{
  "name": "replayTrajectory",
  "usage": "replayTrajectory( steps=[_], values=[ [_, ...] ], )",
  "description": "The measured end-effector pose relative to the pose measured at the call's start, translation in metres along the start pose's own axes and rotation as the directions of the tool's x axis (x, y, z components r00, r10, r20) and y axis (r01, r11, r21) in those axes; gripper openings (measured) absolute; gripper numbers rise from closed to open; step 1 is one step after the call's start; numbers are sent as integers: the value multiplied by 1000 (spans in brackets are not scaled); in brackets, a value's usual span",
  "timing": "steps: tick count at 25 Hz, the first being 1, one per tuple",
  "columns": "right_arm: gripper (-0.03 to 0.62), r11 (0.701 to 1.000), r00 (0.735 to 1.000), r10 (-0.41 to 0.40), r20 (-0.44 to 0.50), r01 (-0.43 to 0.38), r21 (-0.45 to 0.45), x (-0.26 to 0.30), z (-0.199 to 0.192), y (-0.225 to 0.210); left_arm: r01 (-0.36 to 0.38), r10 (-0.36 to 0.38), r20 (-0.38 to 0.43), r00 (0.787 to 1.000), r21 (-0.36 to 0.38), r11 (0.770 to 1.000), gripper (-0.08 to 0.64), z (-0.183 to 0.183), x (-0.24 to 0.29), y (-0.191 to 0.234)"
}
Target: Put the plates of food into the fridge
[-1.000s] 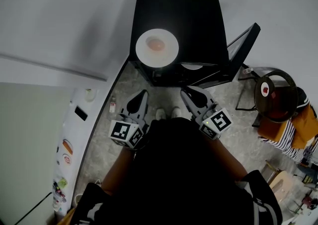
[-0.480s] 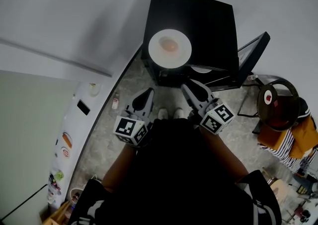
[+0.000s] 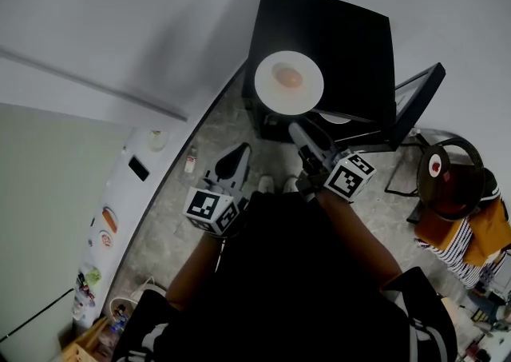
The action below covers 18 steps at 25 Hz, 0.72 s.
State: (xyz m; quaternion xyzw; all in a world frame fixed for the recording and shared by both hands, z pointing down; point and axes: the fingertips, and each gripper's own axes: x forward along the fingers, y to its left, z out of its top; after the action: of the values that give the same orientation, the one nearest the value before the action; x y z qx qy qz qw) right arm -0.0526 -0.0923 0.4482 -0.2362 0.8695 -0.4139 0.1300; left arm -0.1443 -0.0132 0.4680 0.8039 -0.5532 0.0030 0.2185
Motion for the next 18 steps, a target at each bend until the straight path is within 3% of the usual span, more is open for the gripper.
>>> replayTrajectory(
  steps=[6, 10, 15, 18],
  values=[
    [141, 996, 1000, 1, 19, -2, 94, 16, 3, -2, -12, 12, -5, 1000, -5, 1000, 23, 0, -3, 8],
    [140, 979, 998, -5, 55, -7, 206, 23, 6, -6, -13, 13, -9, 1000, -1, 1000, 23, 0, -2, 11],
    [131, 935, 994, -23, 108, -16, 354, 31, 9, -12, -16, 16, -7, 1000, -1, 1000, 23, 2, -2, 13],
    [71, 898, 991, -49, 127, -12, 439, 32, 8, -17, -18, 18, -9, 1000, 2, 1000, 23, 2, -5, 14]
  ],
)
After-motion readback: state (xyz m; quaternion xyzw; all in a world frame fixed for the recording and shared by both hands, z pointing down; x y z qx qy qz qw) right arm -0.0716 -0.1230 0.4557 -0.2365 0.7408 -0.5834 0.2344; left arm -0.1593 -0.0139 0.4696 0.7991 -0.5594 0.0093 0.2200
